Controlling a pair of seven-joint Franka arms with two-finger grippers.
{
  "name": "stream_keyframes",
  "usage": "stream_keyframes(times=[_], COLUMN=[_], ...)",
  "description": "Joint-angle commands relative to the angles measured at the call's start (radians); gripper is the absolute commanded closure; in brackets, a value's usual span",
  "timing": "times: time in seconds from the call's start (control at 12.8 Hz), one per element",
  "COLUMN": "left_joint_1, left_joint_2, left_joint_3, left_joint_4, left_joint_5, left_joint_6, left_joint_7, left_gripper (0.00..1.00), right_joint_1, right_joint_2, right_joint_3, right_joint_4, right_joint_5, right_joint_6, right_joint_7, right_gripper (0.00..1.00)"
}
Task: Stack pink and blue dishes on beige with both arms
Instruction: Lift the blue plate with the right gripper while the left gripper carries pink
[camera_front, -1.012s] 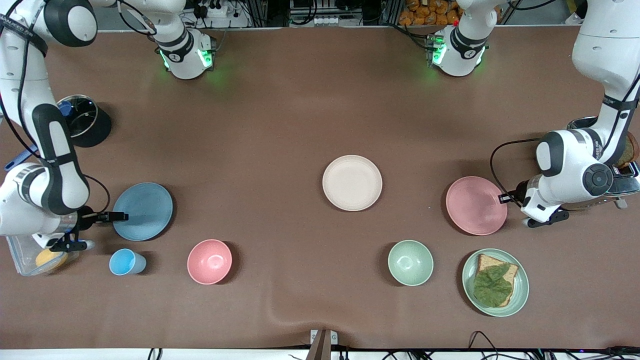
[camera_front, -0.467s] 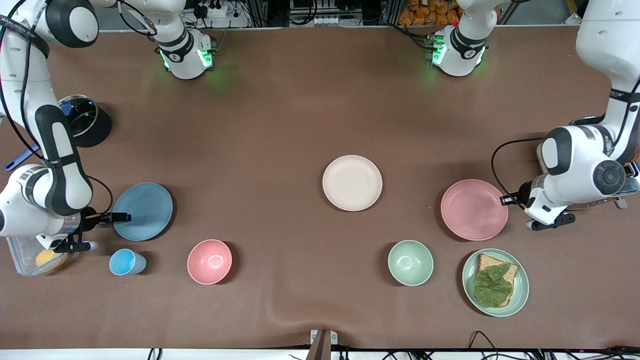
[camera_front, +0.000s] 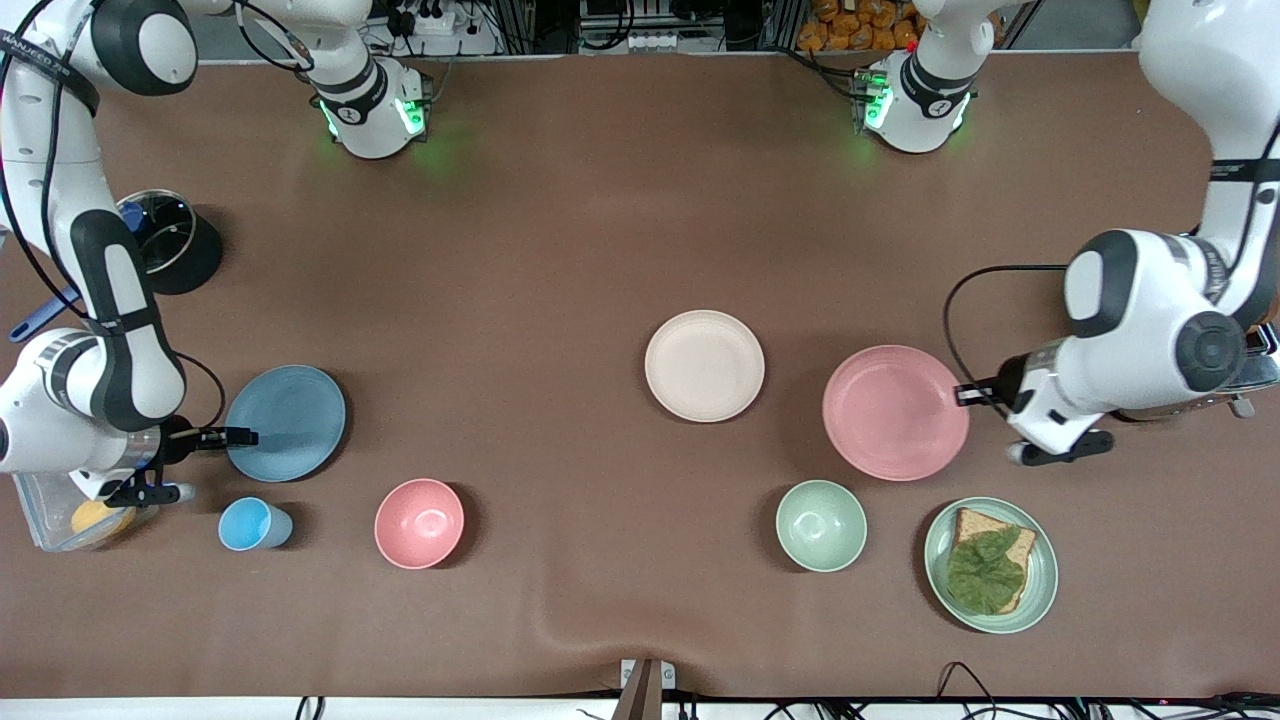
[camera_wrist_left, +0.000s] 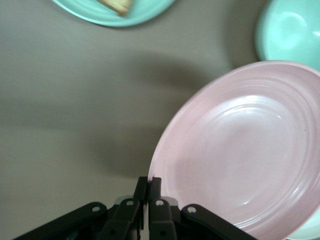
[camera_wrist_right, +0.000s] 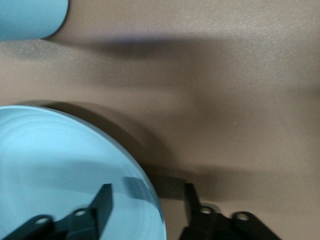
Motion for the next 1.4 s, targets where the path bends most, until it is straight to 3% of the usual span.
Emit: stream_keyframes(times=[0.0, 0.78, 1.17, 1.32], left_joint_1=[-0.05, -0.154, -0.171, -0.166], left_joint_2=[0.014, 0.022, 0.019, 0.019], left_joint_3=[-0.017, -0.017, -0.019, -0.019], left_joint_4=[0.026, 0.026, 0.022, 0.011], left_joint_5=[-0.019, -0.019, -0.021, -0.019], left_joint_6=[-0.014, 0.002, 0.003, 0.003], left_joint_7=[-0.104, -0.241, -0.258, -0.258], left_gripper=[1.0, 1.0, 1.0, 1.0], right_joint_1=[-0.004, 0.004, 0.019, 0.016], right_joint_2=[0.004, -0.013, -0.03, -0.033], right_joint_3=[0.004, 0.013, 0.045, 0.055], right_joint_4=[0.003, 0.023, 0.228, 0.271], right_joint_5=[-0.017, -0.014, -0.005, 0.076], right_joint_6=[0.007, -0.011, -0.42, -0.523], right_joint_7=[-0.051, -0.054, -0.043, -0.015], right_gripper=[1.0, 1.0, 1.0, 1.0])
